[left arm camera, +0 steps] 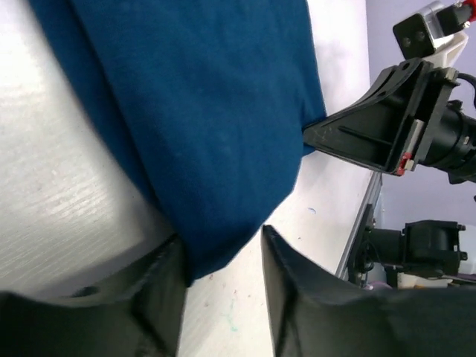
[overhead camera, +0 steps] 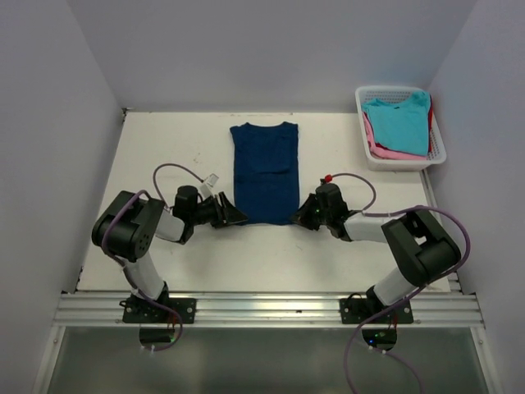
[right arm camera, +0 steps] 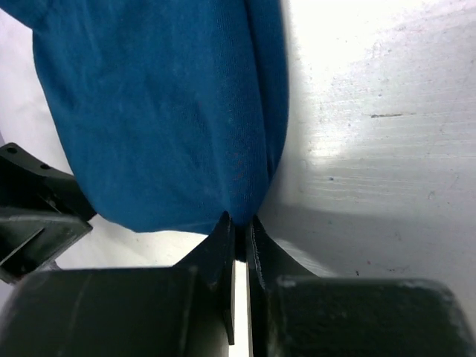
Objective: Fold and stack the t-shirts
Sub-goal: Fold the tshirt
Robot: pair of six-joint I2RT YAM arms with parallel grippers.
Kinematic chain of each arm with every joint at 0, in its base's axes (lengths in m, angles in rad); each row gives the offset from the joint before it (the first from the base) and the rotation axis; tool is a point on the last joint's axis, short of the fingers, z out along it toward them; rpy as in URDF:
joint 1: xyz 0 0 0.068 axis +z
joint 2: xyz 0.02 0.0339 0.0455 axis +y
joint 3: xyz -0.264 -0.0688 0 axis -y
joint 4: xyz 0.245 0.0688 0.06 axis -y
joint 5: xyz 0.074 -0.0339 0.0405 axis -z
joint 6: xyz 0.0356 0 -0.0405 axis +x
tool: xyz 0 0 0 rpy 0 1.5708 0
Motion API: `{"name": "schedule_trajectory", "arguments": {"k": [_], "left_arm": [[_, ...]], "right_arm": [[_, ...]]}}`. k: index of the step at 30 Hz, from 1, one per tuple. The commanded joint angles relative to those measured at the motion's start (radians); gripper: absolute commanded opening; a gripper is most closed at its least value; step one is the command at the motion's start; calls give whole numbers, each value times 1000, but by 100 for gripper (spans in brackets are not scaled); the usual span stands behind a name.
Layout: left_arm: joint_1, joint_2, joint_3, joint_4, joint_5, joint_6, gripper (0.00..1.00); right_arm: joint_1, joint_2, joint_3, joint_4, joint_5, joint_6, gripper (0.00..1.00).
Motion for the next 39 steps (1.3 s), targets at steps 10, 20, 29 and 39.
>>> {"name": "schedule_trajectory", "arguments": {"k": [10,20,29,39], "left_arm": [[0,9,-76,-65,14,9,0],[-12,-535,-170,-473,-26,50,0],[-30,-952,15,-865,-168,55,0],[-20,-530,137,-635,-297,150,0]], "right_arm": [[13,-169,-35,-141,35,-70,0],[114,-466,-65,-377,73,-144,0],[186,-613,58,-537,157,-196,0],[154,-323,320,-492,364,-363,0]]}}
